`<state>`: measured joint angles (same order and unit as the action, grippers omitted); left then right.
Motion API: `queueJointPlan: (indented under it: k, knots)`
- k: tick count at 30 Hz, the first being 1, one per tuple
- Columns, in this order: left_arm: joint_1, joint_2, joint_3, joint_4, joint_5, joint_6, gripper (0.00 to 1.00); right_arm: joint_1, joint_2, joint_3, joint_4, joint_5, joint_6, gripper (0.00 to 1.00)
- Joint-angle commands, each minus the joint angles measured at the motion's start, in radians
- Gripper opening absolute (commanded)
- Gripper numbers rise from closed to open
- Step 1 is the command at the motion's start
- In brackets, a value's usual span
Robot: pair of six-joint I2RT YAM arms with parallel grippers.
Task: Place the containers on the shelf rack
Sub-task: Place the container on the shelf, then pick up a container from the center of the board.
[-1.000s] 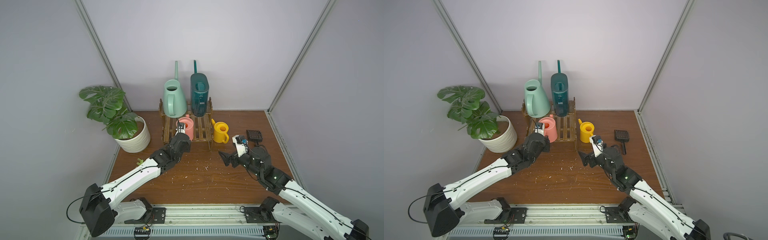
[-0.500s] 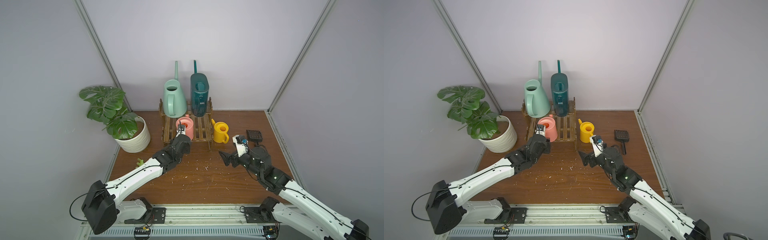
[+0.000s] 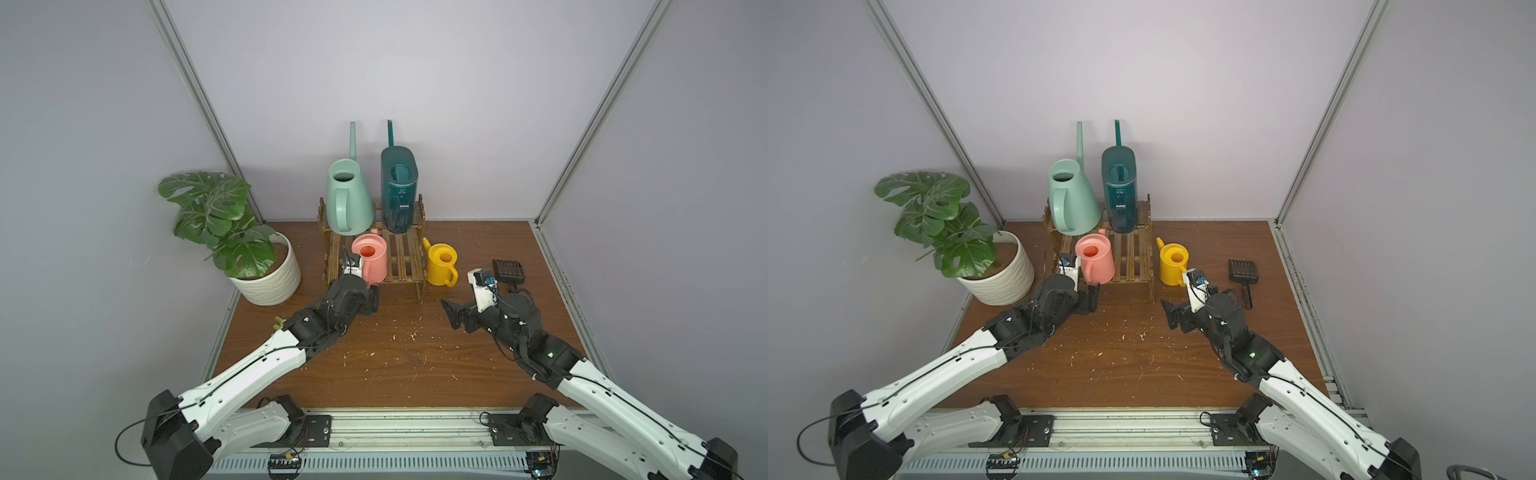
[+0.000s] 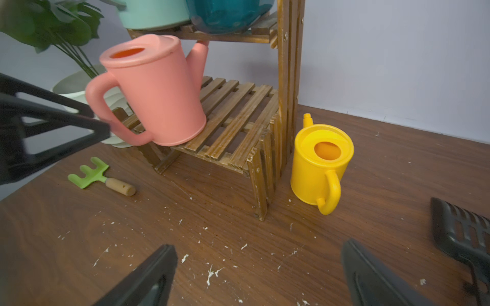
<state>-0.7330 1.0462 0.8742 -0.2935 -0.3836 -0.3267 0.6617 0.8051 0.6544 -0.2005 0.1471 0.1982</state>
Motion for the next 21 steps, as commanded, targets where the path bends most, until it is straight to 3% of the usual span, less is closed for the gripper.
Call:
queueJointPlan:
  k: [1, 4, 9, 15, 21]
  knots:
    - [0.012, -0.098, -0.036, -0.045, 0.133, 0.038, 0.87, 0.005, 0.036, 0.037, -0.051, 0.099, 0.023, 0.99]
    - [0.011, -0.183, -0.065, -0.045, 0.213, 0.078, 0.99, -0.002, 0.094, 0.052, -0.068, 0.147, 0.042, 0.99]
    - [0.011, -0.256, -0.096, -0.040, 0.319, 0.115, 0.96, -0.062, 0.212, 0.079, -0.065, 0.149, 0.053, 0.99]
    - [0.010, -0.270, -0.185, 0.078, 0.553, 0.116, 0.96, -0.159, 0.340, 0.090, 0.065, -0.006, -0.056, 0.95]
    - [-0.003, -0.347, -0.271, 0.191, 0.582, 0.098, 0.96, -0.273, 0.434, 0.060, 0.249, -0.118, -0.169, 0.88]
